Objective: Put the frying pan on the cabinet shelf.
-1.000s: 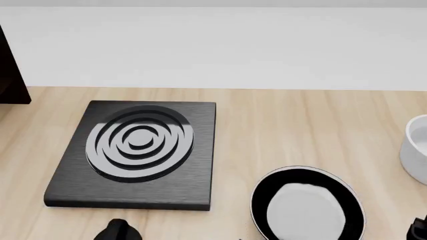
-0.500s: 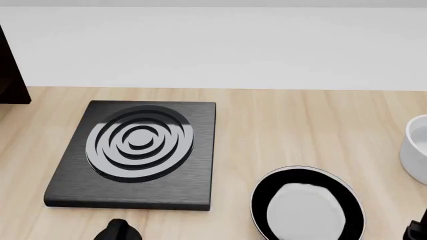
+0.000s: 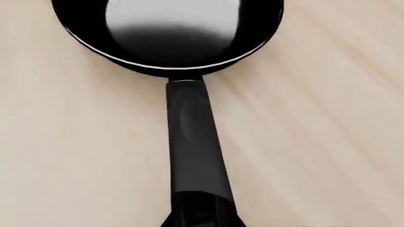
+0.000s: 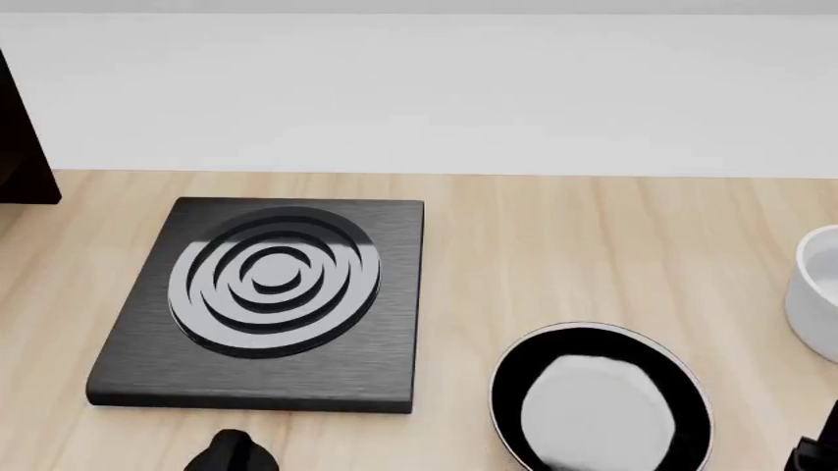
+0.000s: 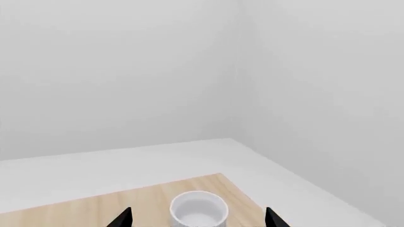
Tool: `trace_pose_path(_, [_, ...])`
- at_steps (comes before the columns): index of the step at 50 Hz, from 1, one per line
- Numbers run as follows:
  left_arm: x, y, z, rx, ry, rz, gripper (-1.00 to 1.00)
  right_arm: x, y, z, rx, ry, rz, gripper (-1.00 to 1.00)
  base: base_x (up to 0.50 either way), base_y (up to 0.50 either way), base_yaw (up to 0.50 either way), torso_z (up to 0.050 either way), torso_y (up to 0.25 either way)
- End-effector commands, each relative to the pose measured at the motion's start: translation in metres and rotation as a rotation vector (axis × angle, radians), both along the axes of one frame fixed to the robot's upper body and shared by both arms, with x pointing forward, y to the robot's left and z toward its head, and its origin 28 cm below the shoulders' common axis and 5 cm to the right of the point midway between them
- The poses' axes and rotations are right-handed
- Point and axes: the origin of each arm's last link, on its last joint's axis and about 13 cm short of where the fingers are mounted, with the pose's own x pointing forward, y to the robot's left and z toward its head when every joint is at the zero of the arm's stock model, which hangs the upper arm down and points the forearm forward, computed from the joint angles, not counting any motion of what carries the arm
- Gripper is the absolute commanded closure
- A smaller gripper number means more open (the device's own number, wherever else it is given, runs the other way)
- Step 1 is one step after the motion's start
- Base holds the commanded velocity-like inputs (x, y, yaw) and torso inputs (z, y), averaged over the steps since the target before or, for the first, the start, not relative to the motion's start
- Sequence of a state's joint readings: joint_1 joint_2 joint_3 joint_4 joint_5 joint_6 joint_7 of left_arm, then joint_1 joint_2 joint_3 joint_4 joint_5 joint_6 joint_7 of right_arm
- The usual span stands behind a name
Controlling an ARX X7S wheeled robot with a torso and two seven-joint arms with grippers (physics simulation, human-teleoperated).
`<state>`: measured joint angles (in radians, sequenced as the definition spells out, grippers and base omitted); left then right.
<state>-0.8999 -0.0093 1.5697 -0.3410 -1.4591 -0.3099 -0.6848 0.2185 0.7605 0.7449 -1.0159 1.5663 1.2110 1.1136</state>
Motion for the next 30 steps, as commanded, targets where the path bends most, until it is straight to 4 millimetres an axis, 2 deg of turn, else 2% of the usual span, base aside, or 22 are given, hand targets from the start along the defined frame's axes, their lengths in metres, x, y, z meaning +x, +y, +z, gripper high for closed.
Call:
trace_pose_path(1, [0.006, -0.004, 0.003, -0.041, -0.062, 0.013, 1.0, 0.001, -0.003, -0.003, 0.008, 0.007, -0.003, -1.0, 0.0, 0.0, 0.0, 0.0, 0.0])
trace_pose_path(11, [0.008, -0.005, 0.009, -0.017, -0.126, 0.042, 1.0, 0.001, -0.003, -0.004, 0.009, 0.011, -0.002, -1.0, 0.0, 0.0, 0.0, 0.0, 0.001])
trace_pose_path(17, [0.008, -0.01, 0.018, -0.063, -0.17, 0.089, 1.0, 0.002, -0.002, -0.004, 0.006, 0.013, 0.001, -1.0, 0.0, 0.0, 0.0, 0.0, 0.0])
trace_pose_path(30, [0.017, 0.0, 0.061, -0.126, -0.322, 0.13, 1.0, 0.003, -0.001, -0.005, 0.001, 0.019, 0.008, -1.0, 0.0, 0.0, 0.0, 0.0, 0.002])
